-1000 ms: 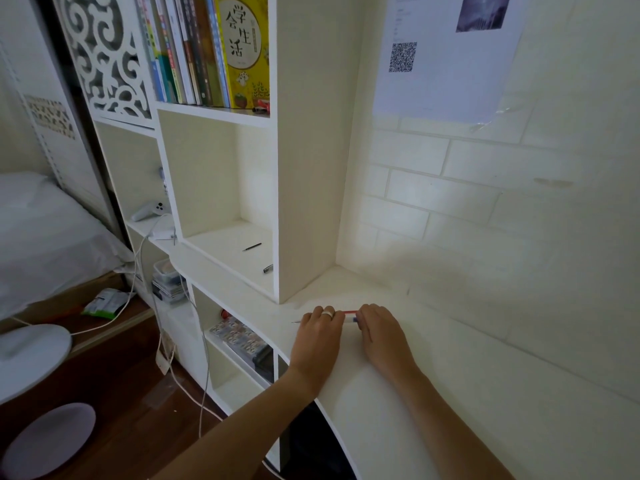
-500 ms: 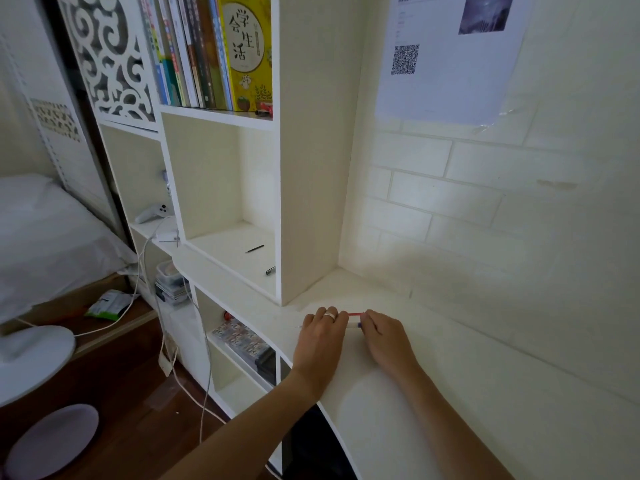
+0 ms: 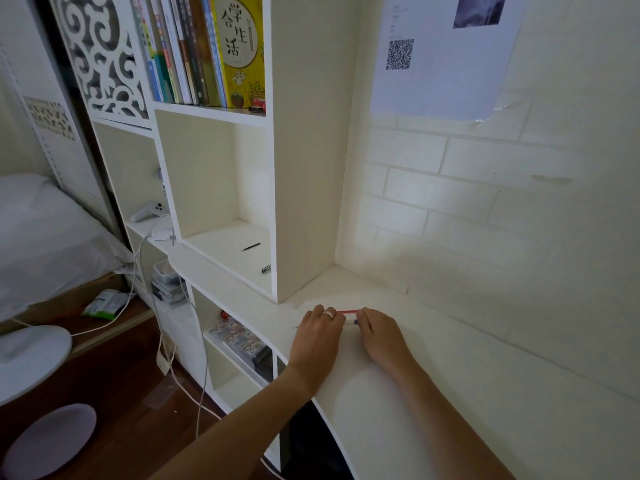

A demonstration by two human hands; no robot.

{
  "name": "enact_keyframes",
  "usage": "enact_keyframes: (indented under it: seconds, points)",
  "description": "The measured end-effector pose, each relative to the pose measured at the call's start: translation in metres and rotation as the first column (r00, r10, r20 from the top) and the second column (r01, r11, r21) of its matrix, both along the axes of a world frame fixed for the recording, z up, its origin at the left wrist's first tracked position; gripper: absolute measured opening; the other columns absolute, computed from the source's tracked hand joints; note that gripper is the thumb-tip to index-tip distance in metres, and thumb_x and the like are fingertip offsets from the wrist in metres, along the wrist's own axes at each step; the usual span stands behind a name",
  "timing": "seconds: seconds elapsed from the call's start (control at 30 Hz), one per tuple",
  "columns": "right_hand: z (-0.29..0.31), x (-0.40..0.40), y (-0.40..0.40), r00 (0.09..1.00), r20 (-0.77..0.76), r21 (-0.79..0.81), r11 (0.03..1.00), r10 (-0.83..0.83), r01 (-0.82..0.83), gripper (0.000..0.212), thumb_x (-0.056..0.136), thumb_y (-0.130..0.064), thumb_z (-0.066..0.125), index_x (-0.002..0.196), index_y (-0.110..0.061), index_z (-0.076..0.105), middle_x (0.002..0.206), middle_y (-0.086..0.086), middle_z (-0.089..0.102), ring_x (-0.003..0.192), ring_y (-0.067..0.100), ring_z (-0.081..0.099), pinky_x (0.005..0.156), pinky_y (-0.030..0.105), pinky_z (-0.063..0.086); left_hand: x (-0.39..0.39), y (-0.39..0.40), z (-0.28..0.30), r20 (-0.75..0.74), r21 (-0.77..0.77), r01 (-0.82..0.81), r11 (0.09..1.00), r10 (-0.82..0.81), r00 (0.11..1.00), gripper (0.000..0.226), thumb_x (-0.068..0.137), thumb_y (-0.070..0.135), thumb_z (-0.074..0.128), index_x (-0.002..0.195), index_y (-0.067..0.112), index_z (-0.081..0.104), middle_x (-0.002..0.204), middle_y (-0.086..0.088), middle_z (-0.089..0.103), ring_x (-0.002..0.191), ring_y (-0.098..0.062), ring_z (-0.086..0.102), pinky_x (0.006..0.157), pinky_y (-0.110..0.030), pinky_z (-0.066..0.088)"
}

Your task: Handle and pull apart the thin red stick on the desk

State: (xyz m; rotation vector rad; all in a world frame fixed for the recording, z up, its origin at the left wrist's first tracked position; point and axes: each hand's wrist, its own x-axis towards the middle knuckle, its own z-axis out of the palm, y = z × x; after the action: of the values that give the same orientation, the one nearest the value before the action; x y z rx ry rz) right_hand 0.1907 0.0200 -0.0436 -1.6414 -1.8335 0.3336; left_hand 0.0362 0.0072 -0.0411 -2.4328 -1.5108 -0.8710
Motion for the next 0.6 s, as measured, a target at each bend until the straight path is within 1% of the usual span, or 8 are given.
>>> enact_keyframes:
  seconds: [0.07,0.13,0.2,0.3,0.33,0.43,0.53,0.6]
  points:
    - [-0.001,0.001,0.001,1.0,0.021,0.013,1.0,0.001,-0.001,0.033,0.105,-0.024,0.037,0.074,-0.022,0.052,0.073,-0.003,0.059,0.074,0.021,0.057,0.074,0.038,0.045,0.0,0.002,-0.001,-0.004,-0.013,0.008,1.0,-0.008,1.0,0.022,0.075,-0.009,0.061,0.08,0.012,0.066,0.075,-0.006,0.065,0.071,-0.024,0.057,0.066,-0.036,0.052]
    - [-0.002,0.002,0.002,0.999,0.037,0.024,1.0,0.004,-0.005,0.032,0.105,-0.023,0.037,0.076,-0.022,0.051,0.074,-0.005,0.057,0.076,0.021,0.057,0.077,0.041,0.046,0.001,0.003,-0.001,-0.002,-0.014,0.012,1.0,-0.012,1.0,0.022,0.075,-0.009,0.06,0.083,0.011,0.066,0.076,-0.007,0.066,0.071,-0.026,0.059,0.067,-0.037,0.052]
    - [-0.001,0.002,0.001,0.999,0.045,0.055,0.998,0.015,-0.017,0.031,0.104,-0.026,0.034,0.077,-0.025,0.048,0.075,-0.007,0.056,0.077,0.021,0.056,0.076,0.041,0.045,0.001,0.002,-0.002,0.013,-0.011,0.009,1.0,-0.009,1.0,0.022,0.076,-0.008,0.061,0.088,0.011,0.066,0.078,-0.007,0.066,0.073,-0.025,0.059,0.068,-0.037,0.053]
    - [0.001,0.0,-0.004,0.999,0.018,0.115,0.993,0.034,-0.036,0.032,0.098,-0.04,0.024,0.077,-0.028,0.045,0.074,-0.01,0.053,0.076,0.018,0.052,0.072,0.038,0.041,0.0,0.001,-0.002,0.062,-0.013,-0.009,1.0,0.009,0.998,0.021,0.085,-0.001,0.057,0.098,0.013,0.066,0.086,-0.006,0.067,0.079,-0.024,0.06,0.072,-0.037,0.052]
    - [0.001,0.0,-0.005,0.999,0.012,0.133,0.99,0.044,-0.045,0.031,0.098,-0.04,0.025,0.078,-0.027,0.045,0.076,-0.01,0.054,0.076,0.018,0.052,0.072,0.037,0.04,0.0,0.001,-0.002,0.084,-0.018,-0.018,1.0,0.019,0.996,0.021,0.086,0.0,0.056,0.099,0.014,0.065,0.088,-0.006,0.068,0.081,-0.024,0.06,0.073,-0.037,0.052]
    - [0.003,0.002,-0.008,0.995,-0.047,0.165,0.983,0.093,-0.084,0.022,0.101,-0.026,0.043,0.081,-0.022,0.051,0.079,-0.007,0.056,0.078,0.016,0.053,0.071,0.036,0.045,-0.001,0.0,0.0,0.123,-0.037,-0.046,0.998,0.051,0.991,0.023,0.087,0.0,0.053,0.101,0.014,0.064,0.091,-0.006,0.067,0.085,-0.025,0.059,0.074,-0.038,0.051]
    - [0.008,0.004,-0.011,0.983,-0.104,0.18,0.975,0.151,-0.13,0.014,0.097,-0.018,0.055,0.084,-0.022,0.058,0.081,-0.007,0.059,0.077,0.01,0.055,0.069,0.024,0.045,-0.002,0.0,0.001,0.14,-0.052,-0.059,0.997,0.065,0.988,0.022,0.087,-0.001,0.054,0.099,0.015,0.064,0.091,-0.006,0.067,0.087,-0.025,0.058,0.076,-0.038,0.05]
    - [0.009,0.004,-0.012,0.981,-0.129,0.165,0.978,0.147,-0.125,0.014,0.096,-0.021,0.055,0.083,-0.024,0.059,0.081,-0.008,0.061,0.076,0.01,0.057,0.067,0.02,0.044,-0.002,0.001,0.001,0.148,-0.057,-0.068,0.996,0.076,0.986,0.02,0.087,0.0,0.056,0.097,0.015,0.064,0.09,-0.005,0.067,0.087,-0.024,0.057,0.077,-0.037,0.051]
